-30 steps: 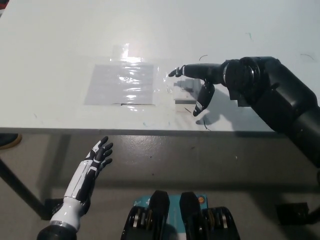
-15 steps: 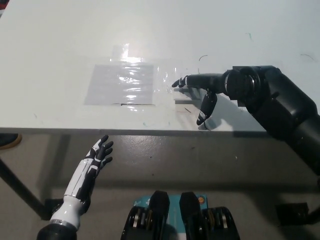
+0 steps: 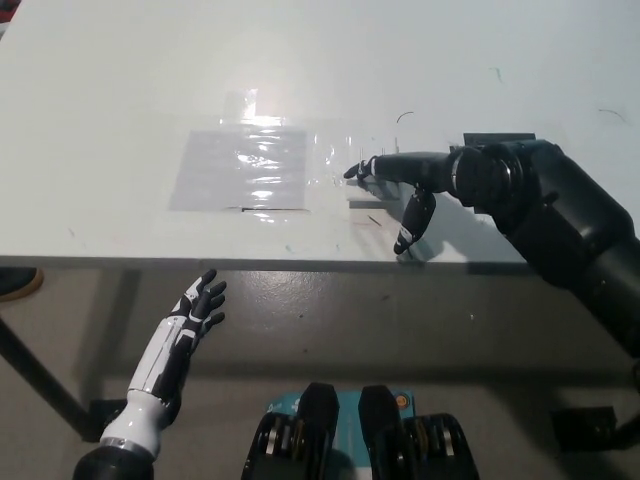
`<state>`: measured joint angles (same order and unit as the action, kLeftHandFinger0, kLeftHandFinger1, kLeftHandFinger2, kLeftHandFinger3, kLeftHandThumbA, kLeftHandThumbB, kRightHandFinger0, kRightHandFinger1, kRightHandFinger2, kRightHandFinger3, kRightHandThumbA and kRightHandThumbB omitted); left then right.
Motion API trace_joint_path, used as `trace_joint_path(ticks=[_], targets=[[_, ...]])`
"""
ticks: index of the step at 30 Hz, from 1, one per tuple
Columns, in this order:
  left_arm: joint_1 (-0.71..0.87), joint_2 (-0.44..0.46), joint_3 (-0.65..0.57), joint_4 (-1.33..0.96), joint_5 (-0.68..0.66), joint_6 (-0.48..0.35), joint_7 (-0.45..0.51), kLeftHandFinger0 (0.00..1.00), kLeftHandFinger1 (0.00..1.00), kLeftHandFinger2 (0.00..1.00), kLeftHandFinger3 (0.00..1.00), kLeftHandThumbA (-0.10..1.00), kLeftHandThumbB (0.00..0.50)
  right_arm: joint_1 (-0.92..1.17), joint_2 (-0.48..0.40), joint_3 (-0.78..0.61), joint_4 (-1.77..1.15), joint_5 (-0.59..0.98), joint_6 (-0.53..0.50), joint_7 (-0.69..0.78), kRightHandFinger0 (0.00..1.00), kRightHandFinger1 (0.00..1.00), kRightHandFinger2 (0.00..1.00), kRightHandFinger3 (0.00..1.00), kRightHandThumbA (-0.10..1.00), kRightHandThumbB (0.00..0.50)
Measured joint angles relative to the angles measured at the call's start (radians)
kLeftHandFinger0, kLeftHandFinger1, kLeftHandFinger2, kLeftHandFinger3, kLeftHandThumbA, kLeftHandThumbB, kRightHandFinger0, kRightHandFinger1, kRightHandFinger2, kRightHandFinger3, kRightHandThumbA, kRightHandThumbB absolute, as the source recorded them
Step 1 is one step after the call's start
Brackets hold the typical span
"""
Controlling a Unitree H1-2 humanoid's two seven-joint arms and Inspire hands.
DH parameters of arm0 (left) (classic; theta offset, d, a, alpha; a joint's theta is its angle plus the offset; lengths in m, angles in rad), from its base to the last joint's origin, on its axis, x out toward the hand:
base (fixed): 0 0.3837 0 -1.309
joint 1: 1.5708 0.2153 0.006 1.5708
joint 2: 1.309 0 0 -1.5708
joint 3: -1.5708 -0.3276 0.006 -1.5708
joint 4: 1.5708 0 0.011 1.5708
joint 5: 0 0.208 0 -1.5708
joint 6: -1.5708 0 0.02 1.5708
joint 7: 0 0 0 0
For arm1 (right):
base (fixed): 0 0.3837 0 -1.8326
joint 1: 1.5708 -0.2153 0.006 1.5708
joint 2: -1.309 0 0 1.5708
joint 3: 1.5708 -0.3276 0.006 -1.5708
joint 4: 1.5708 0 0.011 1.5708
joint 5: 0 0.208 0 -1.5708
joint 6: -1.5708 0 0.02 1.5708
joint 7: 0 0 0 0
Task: A white switch is kept at the centre of the table close to the robot and the robot uses its right hand to press it to turn it on
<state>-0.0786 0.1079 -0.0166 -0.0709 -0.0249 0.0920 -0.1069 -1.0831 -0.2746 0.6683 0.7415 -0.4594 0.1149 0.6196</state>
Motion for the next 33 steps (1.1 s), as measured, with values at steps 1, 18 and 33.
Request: trace_joint_path(ticks=[1, 18, 33], targets=[[0.0, 0.0, 0.0, 0.0, 0.0, 0.0, 0.0, 1.0, 1.0, 1.0, 1.0, 0.93, 0.0, 0.0, 0.0, -0.004, 0.0, 0.0, 0.0, 0.0, 1.0, 1.0, 1.0, 1.0, 1.0, 0.329], [-0.002, 0.0, 0.001, 0.003, -0.001, 0.0, 0.0, 1.0, 1.0, 1.0, 1.0, 0.92, 0.0, 0.059, -0.085, -0.478, -0.378, 0.19, 0.028, 0.016, 1.0, 1.0, 1.0, 1.0, 1.0, 0.266], [-0.003, 0.0, 0.001, 0.006, -0.001, 0.003, 0.0, 1.0, 1.0, 1.0, 1.0, 0.92, 0.0, 0.753, 0.019, -0.759, -0.938, 0.411, 0.058, -0.011, 1.0, 1.0, 1.0, 1.0, 1.0, 0.255]])
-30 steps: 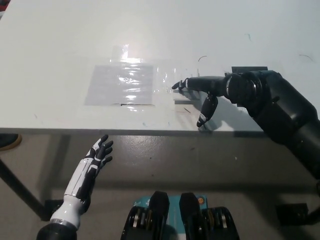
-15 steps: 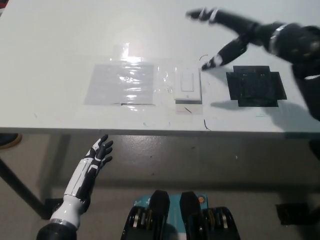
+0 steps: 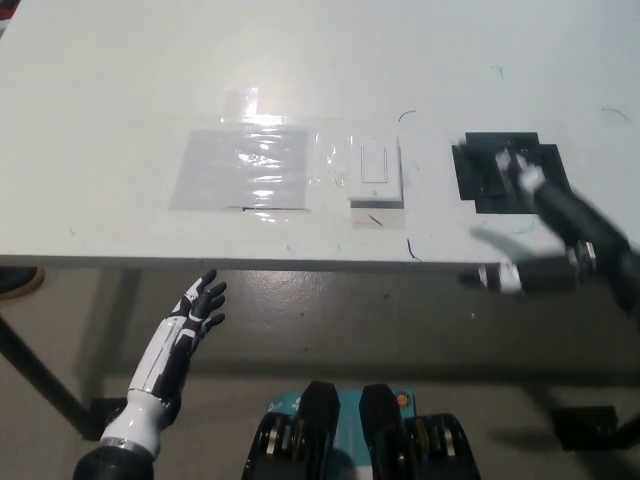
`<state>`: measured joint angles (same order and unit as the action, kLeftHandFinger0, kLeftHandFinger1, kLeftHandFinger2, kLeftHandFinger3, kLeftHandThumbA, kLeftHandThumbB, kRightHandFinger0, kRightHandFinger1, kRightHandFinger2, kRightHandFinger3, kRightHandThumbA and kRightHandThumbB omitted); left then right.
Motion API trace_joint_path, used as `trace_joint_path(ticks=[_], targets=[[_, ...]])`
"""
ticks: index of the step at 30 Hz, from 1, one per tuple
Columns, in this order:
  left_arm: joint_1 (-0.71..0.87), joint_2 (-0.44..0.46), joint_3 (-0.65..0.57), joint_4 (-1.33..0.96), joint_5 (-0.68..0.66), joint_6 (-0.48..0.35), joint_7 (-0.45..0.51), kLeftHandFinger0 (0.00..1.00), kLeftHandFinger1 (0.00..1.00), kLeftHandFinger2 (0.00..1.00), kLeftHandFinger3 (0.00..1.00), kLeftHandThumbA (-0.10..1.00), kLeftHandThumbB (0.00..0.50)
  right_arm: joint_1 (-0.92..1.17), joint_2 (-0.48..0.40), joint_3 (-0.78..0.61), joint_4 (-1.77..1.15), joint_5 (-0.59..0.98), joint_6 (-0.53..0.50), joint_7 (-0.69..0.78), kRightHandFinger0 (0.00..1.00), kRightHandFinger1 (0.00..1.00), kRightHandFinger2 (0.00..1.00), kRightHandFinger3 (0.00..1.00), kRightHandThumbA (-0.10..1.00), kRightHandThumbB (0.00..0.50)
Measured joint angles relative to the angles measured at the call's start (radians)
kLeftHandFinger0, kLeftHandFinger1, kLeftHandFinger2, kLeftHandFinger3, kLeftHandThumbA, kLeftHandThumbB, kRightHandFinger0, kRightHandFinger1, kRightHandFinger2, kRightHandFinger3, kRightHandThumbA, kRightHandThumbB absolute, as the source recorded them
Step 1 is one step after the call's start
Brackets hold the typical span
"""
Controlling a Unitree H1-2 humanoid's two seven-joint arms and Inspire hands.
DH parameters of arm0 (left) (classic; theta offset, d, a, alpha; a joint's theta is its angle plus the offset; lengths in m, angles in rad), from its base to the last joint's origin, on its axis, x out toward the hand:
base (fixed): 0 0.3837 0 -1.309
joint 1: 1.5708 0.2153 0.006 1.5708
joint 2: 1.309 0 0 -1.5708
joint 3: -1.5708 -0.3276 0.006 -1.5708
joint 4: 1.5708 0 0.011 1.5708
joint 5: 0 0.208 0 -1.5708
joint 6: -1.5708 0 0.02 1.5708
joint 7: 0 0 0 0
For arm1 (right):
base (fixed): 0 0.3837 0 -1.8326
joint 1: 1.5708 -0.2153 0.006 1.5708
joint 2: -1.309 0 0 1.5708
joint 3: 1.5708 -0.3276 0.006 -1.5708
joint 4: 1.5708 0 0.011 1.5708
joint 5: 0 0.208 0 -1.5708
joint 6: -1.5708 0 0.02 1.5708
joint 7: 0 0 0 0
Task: A white switch is kept at the centre of the table close to the robot and the robot uses its right hand to press it to turn it on
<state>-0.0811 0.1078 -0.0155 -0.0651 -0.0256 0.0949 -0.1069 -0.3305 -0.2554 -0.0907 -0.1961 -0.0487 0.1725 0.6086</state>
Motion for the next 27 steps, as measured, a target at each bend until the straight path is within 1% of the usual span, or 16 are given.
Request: trace_joint_path(ticks=[1, 3, 6, 11, 13, 15, 18, 21, 24, 25, 27], targets=[[0.0, 0.0, 0.0, 0.0, 0.0, 0.0, 0.0, 1.0, 1.0, 1.0, 1.0, 0.91, 0.0, 0.041, 0.016, -0.015, -0.022, 0.018, -0.001, -0.003, 1.0, 1.0, 1.0, 1.0, 1.0, 0.242], [0.0, 0.0, 0.0, 0.0, 0.0, 0.0, 0.0, 1.0, 1.0, 1.0, 1.0, 0.91, 0.0, 0.117, 0.05, -0.044, -0.056, 0.053, -0.005, -0.011, 1.0, 1.0, 1.0, 1.0, 1.0, 0.237], [0.0, 0.0, 0.0, 0.0, 0.0, 0.0, 0.0, 1.0, 1.0, 1.0, 1.0, 0.95, 0.0, 0.202, 0.095, -0.079, -0.081, 0.1, -0.013, -0.021, 1.0, 1.0, 1.0, 1.0, 1.0, 0.207], [0.0, 0.0, 0.0, 0.0, 0.0, 0.0, 0.0, 1.0, 1.0, 1.0, 1.0, 0.94, 0.0, 0.296, 0.18, -0.131, -0.084, 0.187, -0.057, -0.044, 1.0, 1.0, 1.0, 1.0, 1.0, 0.209], [-0.002, 0.001, 0.0, 0.0, -0.001, 0.0, 0.0, 1.0, 1.0, 1.0, 1.0, 0.94, 0.0, 0.309, 0.212, -0.149, -0.066, 0.218, -0.085, -0.057, 1.0, 1.0, 1.0, 1.0, 1.0, 0.183], [-0.007, 0.002, 0.0, -0.001, -0.002, 0.0, 0.0, 1.0, 1.0, 1.0, 1.0, 0.94, 0.0, 0.31, 0.243, -0.164, -0.014, 0.253, -0.128, -0.079, 1.0, 1.0, 1.0, 1.0, 1.0, 0.19], [-0.013, 0.002, 0.0, -0.002, -0.003, 0.001, 0.0, 1.0, 1.0, 1.0, 1.0, 0.94, 0.0, 0.307, 0.263, -0.169, 0.077, 0.272, -0.17, -0.106, 1.0, 1.0, 1.0, 1.0, 1.0, 0.175], [-0.016, 0.003, 0.0, -0.002, -0.003, 0.001, 0.0, 1.0, 1.0, 1.0, 1.0, 0.94, 0.0, 0.298, 0.263, -0.17, 0.17, 0.275, -0.206, -0.131, 1.0, 1.0, 1.0, 1.0, 1.0, 0.167], [-0.016, 0.004, 0.0, -0.004, -0.003, 0.003, 0.0, 1.0, 1.0, 1.0, 1.0, 0.95, 0.0, 0.288, 0.259, -0.17, 0.229, 0.273, -0.234, -0.154, 1.0, 1.0, 1.0, 1.0, 1.0, 0.173], [-0.016, 0.005, 0.0, -0.005, -0.003, 0.004, 0.0, 1.0, 1.0, 1.0, 1.0, 0.95, 0.0, 0.281, 0.255, -0.168, 0.255, 0.272, -0.248, -0.165, 1.0, 1.0, 1.0, 1.0, 1.0, 0.183], [-0.016, 0.006, 0.0, -0.005, -0.003, 0.004, 0.0, 1.0, 1.0, 1.0, 1.0, 0.95, 0.0, 0.275, 0.251, -0.167, 0.272, 0.271, -0.263, -0.177, 1.0, 1.0, 1.0, 1.0, 1.0, 0.181]])
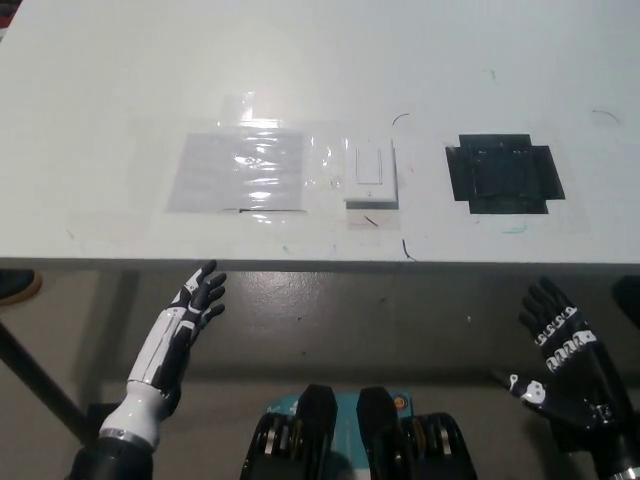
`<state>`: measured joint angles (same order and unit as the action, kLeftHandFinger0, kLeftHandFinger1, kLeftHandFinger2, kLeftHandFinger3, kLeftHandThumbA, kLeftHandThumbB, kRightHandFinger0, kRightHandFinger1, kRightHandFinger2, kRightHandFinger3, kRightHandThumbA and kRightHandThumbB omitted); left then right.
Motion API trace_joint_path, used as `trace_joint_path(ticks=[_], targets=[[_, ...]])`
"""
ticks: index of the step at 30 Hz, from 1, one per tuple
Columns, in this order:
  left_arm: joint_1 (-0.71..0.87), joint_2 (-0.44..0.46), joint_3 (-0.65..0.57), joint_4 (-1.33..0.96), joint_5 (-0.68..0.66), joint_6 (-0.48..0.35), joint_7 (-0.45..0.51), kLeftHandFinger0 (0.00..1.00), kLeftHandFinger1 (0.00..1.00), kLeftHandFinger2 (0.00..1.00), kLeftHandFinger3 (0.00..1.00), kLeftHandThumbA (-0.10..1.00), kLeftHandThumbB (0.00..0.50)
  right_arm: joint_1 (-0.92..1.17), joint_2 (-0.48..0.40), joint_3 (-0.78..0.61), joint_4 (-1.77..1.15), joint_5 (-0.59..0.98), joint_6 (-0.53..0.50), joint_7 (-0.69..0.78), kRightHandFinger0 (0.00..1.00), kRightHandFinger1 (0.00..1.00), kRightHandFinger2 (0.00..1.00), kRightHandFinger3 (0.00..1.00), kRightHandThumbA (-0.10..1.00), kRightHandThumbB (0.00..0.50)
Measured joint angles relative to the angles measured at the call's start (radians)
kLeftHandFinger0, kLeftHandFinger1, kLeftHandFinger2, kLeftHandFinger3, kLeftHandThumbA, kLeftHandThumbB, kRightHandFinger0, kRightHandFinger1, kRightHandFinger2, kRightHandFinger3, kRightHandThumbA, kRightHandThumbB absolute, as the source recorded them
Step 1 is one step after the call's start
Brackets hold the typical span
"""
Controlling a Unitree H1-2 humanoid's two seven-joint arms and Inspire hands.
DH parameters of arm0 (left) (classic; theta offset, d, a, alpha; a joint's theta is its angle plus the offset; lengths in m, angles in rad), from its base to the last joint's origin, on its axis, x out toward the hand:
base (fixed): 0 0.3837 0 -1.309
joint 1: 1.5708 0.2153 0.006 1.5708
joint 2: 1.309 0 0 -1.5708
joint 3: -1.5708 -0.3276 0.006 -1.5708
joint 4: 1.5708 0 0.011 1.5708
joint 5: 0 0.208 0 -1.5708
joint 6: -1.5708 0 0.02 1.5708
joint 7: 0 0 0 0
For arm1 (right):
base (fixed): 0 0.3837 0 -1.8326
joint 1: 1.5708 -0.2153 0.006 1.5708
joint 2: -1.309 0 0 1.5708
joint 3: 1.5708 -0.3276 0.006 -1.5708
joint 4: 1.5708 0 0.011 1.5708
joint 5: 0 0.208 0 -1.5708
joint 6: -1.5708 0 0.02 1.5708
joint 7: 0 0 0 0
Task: A white switch is kept at the centre of the table close to the robot and the robot uses its right hand to press it to turn it on
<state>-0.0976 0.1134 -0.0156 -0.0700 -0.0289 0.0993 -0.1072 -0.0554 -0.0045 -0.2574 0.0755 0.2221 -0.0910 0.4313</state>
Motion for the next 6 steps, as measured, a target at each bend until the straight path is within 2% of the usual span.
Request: trace_joint_path(ticks=[6], targets=[[0.0, 0.001, 0.0, 0.0, 0.0, 0.003, 0.0, 1.0, 1.0, 1.0, 1.0, 0.94, 0.0, -0.008, -0.011, 0.016, 0.039, -0.005, -0.04, -0.037, 1.0, 1.0, 1.0, 1.0, 1.0, 0.199]])
